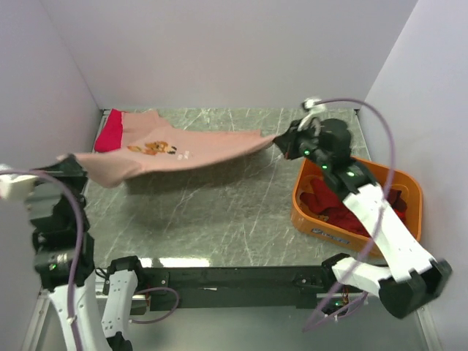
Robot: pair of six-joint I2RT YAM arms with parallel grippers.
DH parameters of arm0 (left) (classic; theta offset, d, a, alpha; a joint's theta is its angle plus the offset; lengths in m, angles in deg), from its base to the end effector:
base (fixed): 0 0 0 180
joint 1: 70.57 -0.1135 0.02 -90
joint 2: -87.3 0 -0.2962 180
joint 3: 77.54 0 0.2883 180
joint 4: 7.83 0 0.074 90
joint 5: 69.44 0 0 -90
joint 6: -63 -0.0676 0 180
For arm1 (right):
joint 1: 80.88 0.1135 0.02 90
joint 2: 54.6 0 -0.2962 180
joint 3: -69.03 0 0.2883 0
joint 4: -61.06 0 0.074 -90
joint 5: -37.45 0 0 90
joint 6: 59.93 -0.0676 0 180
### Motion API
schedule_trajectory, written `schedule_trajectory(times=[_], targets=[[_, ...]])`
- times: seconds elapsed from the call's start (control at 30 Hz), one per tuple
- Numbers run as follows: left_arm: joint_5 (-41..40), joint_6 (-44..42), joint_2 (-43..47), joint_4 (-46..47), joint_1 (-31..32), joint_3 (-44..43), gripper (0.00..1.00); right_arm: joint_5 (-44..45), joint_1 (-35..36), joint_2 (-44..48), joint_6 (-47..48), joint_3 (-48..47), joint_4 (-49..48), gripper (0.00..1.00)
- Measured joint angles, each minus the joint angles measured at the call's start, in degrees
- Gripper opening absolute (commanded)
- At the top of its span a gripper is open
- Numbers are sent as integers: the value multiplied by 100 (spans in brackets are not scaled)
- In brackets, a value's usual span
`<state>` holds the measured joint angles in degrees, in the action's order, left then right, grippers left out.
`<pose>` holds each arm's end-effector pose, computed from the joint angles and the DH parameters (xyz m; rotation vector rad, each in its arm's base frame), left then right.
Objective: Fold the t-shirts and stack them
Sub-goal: Flatten the tshirt out
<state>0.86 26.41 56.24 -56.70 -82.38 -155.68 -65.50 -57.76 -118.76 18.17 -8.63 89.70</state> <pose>0.0934 0.0428 0.4731 -1.0792 1.1917 -0.2883 0.2757 0.1342 0.4109 -0.3442 1.8436 0.6325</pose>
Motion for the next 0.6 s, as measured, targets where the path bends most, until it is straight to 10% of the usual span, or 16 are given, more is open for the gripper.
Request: schedule_trajectory(times=[0.6], targets=[[-70, -2138, -772, 496, 0, -5348, 1, 208, 15, 2492, -20, -2520, 1228, 0]])
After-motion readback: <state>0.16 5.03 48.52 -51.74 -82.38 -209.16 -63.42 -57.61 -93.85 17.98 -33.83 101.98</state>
